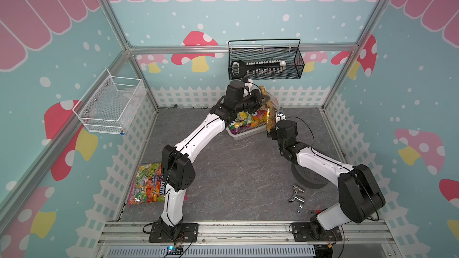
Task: Put the candies in the basket
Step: Place the candy in the basket.
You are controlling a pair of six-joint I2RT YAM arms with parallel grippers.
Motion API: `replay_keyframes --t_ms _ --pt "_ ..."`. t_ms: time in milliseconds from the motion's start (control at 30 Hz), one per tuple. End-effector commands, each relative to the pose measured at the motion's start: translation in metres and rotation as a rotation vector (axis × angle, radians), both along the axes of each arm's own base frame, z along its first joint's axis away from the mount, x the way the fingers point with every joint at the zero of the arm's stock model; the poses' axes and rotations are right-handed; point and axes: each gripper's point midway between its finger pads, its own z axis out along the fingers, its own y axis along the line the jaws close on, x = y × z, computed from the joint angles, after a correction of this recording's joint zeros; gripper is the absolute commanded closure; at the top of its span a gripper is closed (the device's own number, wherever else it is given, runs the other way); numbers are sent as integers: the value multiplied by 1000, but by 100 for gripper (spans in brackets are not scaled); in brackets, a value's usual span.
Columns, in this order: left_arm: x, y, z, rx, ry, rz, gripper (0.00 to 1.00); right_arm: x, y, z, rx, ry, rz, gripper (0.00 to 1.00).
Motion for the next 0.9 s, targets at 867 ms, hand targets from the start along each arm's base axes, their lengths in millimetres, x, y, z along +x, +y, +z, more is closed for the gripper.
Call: replay_keyframes --t_ms 867 --pt "98 87 -146 237 -38 94 100 76 -18 -36 -202 28 -66 1"
